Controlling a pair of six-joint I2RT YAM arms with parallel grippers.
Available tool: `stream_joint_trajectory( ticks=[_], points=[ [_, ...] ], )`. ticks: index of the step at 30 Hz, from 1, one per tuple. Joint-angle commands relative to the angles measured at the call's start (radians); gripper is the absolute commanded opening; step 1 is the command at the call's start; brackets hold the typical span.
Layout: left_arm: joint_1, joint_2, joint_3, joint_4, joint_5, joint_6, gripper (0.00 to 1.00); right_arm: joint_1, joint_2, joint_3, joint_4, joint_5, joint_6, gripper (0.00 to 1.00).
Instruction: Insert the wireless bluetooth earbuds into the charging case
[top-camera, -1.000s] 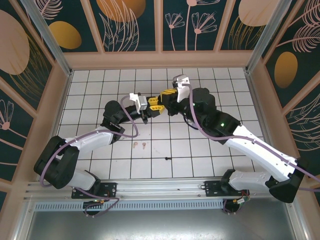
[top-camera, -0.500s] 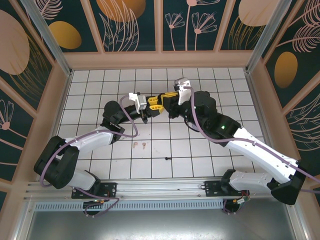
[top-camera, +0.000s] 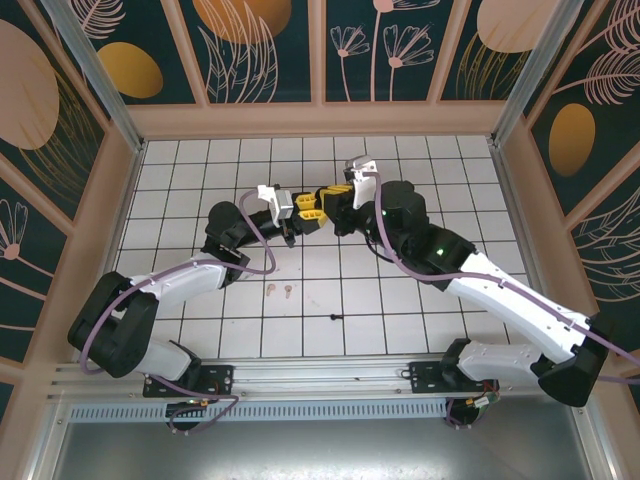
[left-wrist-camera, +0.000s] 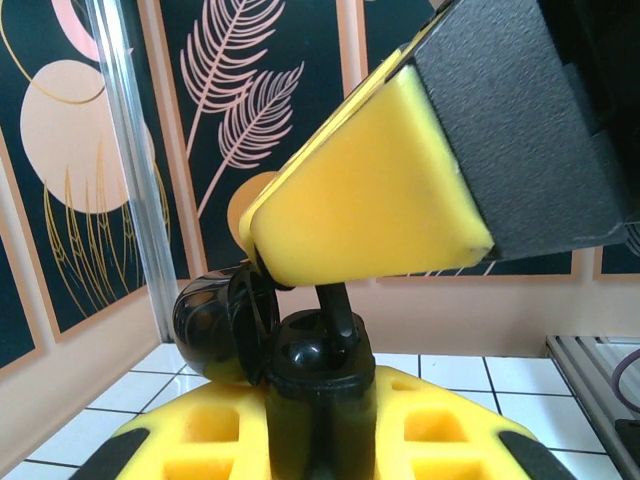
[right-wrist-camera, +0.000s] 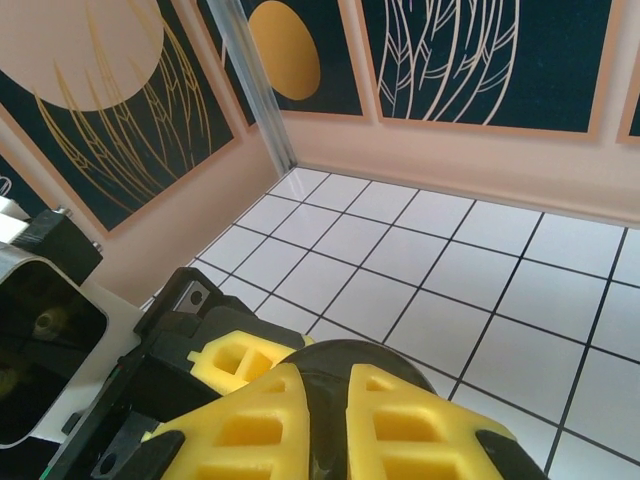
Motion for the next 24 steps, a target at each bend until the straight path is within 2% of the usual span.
stream_joint_trajectory(
  ticks=[1, 5, 10, 20, 22, 24],
  points=[
    [-0.002, -0.023, 0.024, 0.064, 0.023, -0.012, 0.00, -0.016, 0.004, -0.025, 0.018, -0.007, 0.021, 0.12],
    [-0.002, -0.028, 0.022, 0.062, 0.020, -0.012, 0.00, -0.022, 0.002, -0.035, 0.013, -0.015, 0.018, 0.12],
    [-0.002, -0.027, 0.025, 0.063, 0.009, -0.015, 0.00, -0.017, 0.022, -0.014, -0.025, -0.106, -0.036, 0.10],
    [-0.002, -0.022, 0.022, 0.065, -0.024, -0.024, 0.00, 0.016, 0.077, 0.028, -0.103, -0.083, -0.065, 0.12],
    [-0.002, -0.021, 0.021, 0.064, -0.035, -0.025, 0.00, 0.016, 0.070, 0.033, -0.102, -0.051, -0.053, 0.20],
    [-0.001, -0.017, 0.020, 0.064, -0.046, -0.028, 0.00, 0.013, 0.061, 0.051, -0.102, -0.020, -0.036, 0.44]
  ],
)
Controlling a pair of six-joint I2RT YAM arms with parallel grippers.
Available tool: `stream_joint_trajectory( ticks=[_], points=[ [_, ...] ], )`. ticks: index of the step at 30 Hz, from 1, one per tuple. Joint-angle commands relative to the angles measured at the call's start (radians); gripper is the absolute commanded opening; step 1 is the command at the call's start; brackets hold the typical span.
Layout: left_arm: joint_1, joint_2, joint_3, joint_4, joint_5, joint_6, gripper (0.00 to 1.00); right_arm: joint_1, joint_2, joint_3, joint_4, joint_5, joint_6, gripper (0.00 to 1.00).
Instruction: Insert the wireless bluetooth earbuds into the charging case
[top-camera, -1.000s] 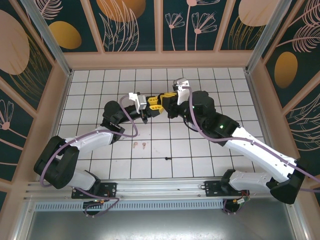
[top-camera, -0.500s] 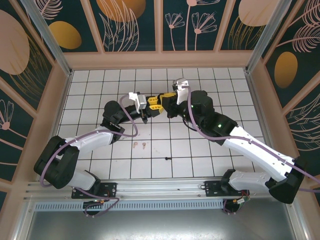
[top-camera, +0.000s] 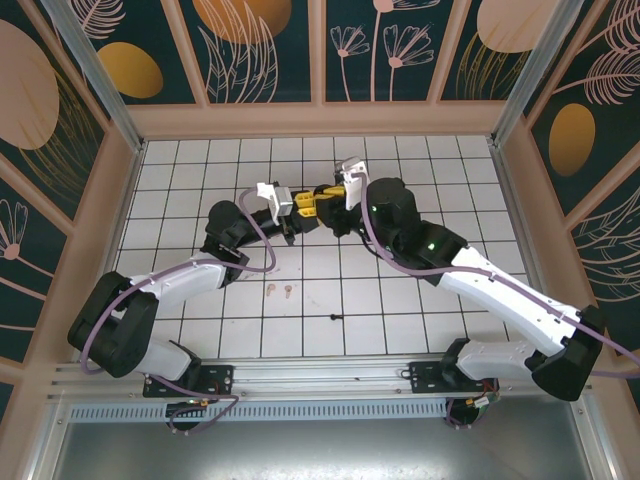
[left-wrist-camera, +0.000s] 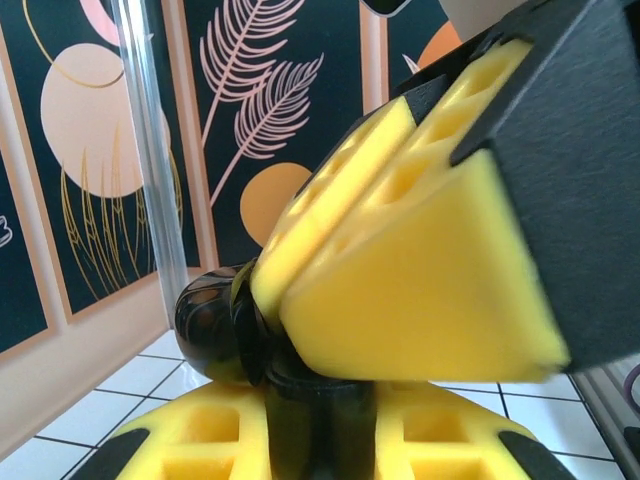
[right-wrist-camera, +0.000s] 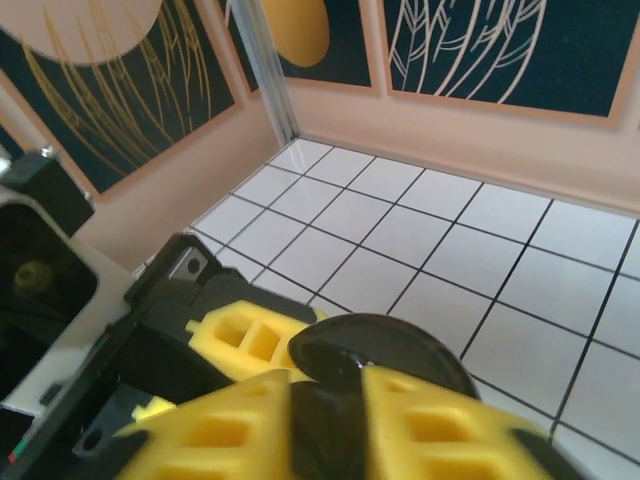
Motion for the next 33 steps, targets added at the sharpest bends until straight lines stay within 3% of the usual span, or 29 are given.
stream_joint_trajectory(
  ticks=[1, 4, 10, 16, 19, 25, 33],
  points=[
    [-0.008, -0.014, 0.020, 0.084, -0.022, -0.011, 0.00, 0.011, 0.007, 0.038, -0.073, 0.035, 0.031, 0.50],
    [-0.008, -0.006, 0.017, 0.088, -0.041, -0.014, 0.00, 0.003, -0.011, 0.091, -0.081, 0.062, 0.076, 0.66],
    [-0.008, -0.002, -0.015, 0.142, -0.098, -0.025, 0.00, -0.021, -0.096, 0.159, -0.107, 0.105, 0.225, 0.73],
    [-0.002, -0.014, -0.043, 0.168, -0.153, -0.023, 0.00, -0.050, -0.190, 0.127, -0.218, 0.127, 0.350, 0.74],
    [0.012, -0.032, -0.064, 0.177, -0.199, -0.029, 0.00, -0.053, -0.223, 0.056, -0.290, 0.132, 0.410, 0.74],
    [0.057, -0.093, -0.103, 0.156, -0.269, -0.036, 0.00, -0.042, -0.242, -0.214, -0.309, -0.005, 0.489, 0.72],
    [0.077, -0.174, -0.109, 0.054, -0.303, 0.004, 0.00, 0.027, -0.129, -0.485, -0.241, -0.102, 0.437, 0.70]
  ],
)
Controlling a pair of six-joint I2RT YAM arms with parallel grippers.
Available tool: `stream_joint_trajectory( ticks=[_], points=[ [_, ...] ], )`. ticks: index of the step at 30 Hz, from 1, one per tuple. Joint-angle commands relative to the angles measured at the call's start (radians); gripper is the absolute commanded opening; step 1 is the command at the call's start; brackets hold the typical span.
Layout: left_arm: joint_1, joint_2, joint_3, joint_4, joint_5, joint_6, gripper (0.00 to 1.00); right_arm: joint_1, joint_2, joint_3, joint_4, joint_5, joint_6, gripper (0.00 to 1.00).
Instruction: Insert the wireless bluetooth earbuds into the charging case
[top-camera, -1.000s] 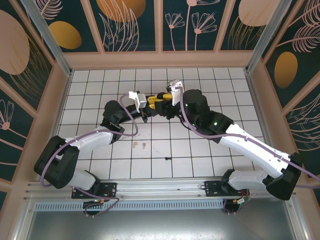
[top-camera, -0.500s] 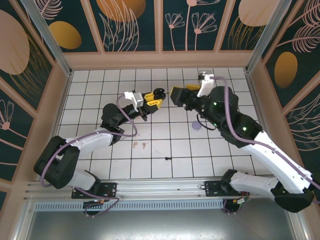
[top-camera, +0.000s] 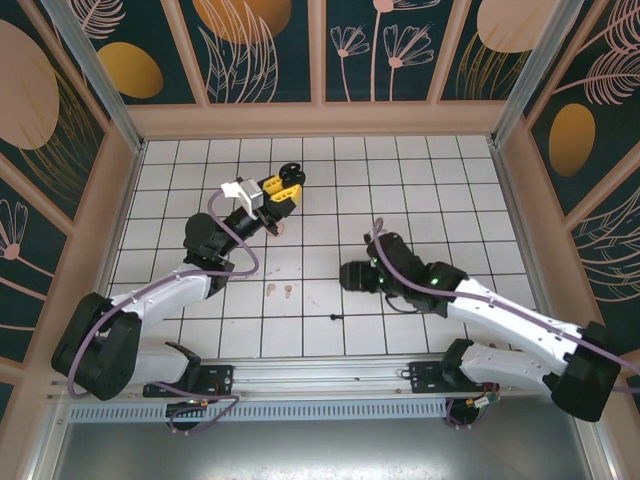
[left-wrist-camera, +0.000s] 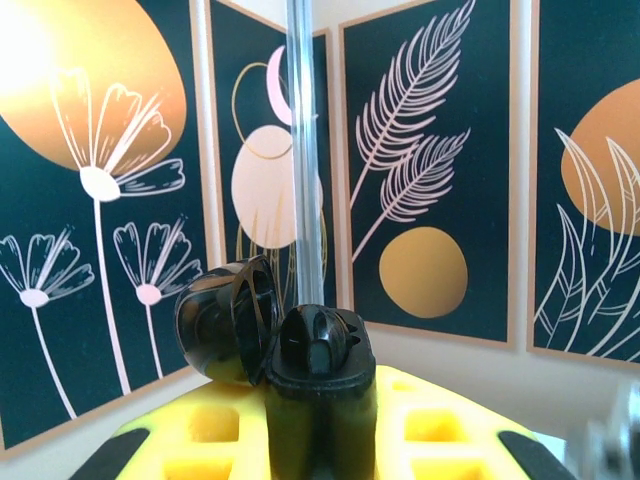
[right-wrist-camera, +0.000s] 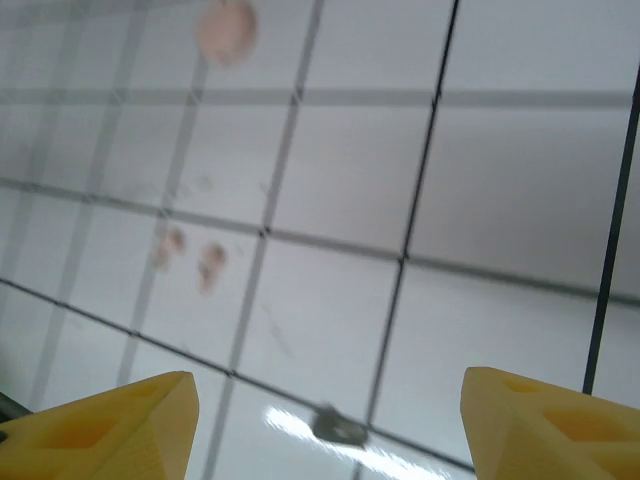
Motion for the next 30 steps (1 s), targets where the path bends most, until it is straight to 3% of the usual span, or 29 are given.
stream_joint_trajectory(
  ticks=[1, 10, 18, 30],
  points=[
    [0.010, -0.038, -0.008, -0.033, -0.025, 0.022, 0.00, 0.027, 0.046, -0.052, 0.033, -0.078, -0.031, 0.70],
    [0.018, -0.066, -0.005, -0.057, -0.027, 0.031, 0.00, 0.117, 0.244, -0.032, 0.053, -0.094, -0.161, 0.68],
    [0.021, -0.076, -0.001, -0.073, -0.025, 0.037, 0.00, 0.137, 0.404, 0.056, 0.023, -0.080, -0.259, 0.56],
    [0.027, -0.090, -0.002, -0.084, -0.026, 0.047, 0.00, 0.152, 0.537, 0.135, -0.012, -0.097, -0.342, 0.52]
  ],
)
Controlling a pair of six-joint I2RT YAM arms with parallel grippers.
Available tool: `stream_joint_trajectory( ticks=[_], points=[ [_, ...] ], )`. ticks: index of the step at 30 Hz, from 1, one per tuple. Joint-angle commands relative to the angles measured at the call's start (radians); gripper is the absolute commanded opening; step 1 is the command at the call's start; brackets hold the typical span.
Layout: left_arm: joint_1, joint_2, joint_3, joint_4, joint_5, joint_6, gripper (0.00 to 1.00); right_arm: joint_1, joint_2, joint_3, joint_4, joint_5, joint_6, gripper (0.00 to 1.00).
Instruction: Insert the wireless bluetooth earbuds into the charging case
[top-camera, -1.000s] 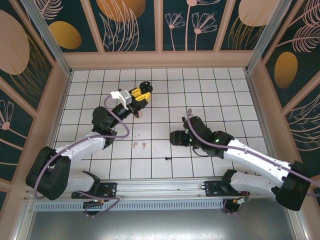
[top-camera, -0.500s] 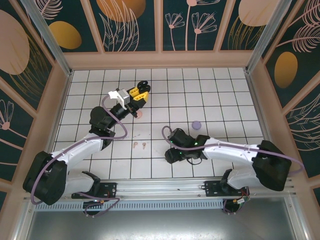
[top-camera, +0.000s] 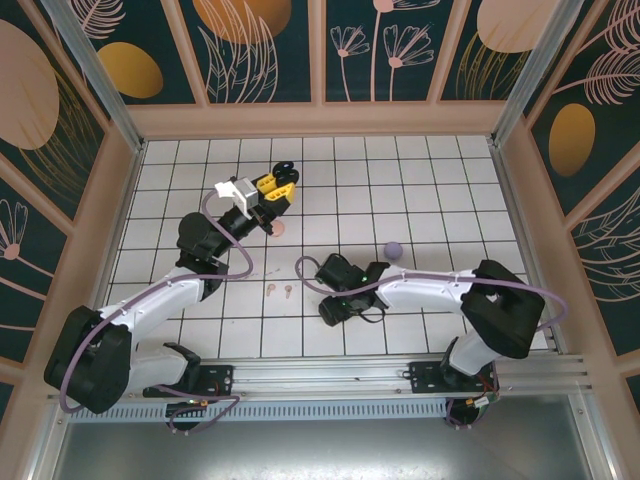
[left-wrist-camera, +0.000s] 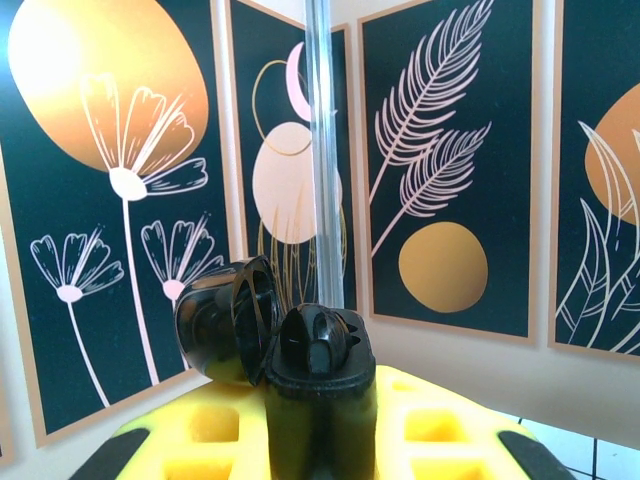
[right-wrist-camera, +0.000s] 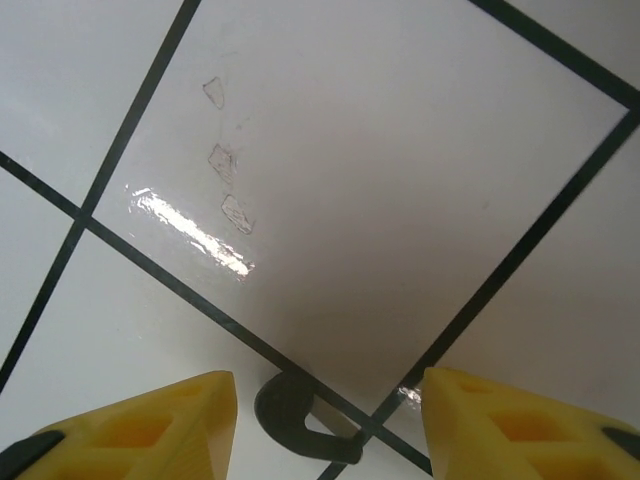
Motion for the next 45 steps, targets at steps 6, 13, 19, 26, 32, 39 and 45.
stream_joint_trajectory(
  ticks=[6, 13, 19, 26, 32, 39, 45],
  points=[
    [0.011, -0.025, -0.001, 0.007, -0.015, 0.021, 0.00, 0.018, 0.061, 0.053, -0.062, -0.015, -0.059, 0.45],
    [0.013, -0.023, -0.002, 0.011, -0.015, 0.017, 0.00, 0.023, 0.068, 0.049, -0.073, -0.010, -0.057, 0.42],
    [0.013, -0.020, -0.001, 0.012, -0.015, 0.014, 0.00, 0.026, 0.072, 0.038, -0.064, -0.008, -0.052, 0.37],
    [0.012, -0.025, -0.003, 0.012, -0.019, 0.010, 0.00, 0.026, 0.072, 0.026, -0.046, 0.020, -0.026, 0.22],
    [0.013, -0.020, -0.004, 0.016, -0.016, 0.002, 0.00, 0.019, 0.055, 0.030, -0.032, 0.107, 0.068, 0.14],
    [0.013, -0.016, -0.005, 0.015, -0.013, 0.001, 0.00, -0.011, -0.034, 0.022, 0.007, 0.153, 0.157, 0.14],
    [0.013, -0.008, -0.005, 0.017, -0.003, -0.001, 0.00, -0.067, -0.155, 0.014, 0.044, 0.219, 0.220, 0.14]
  ],
)
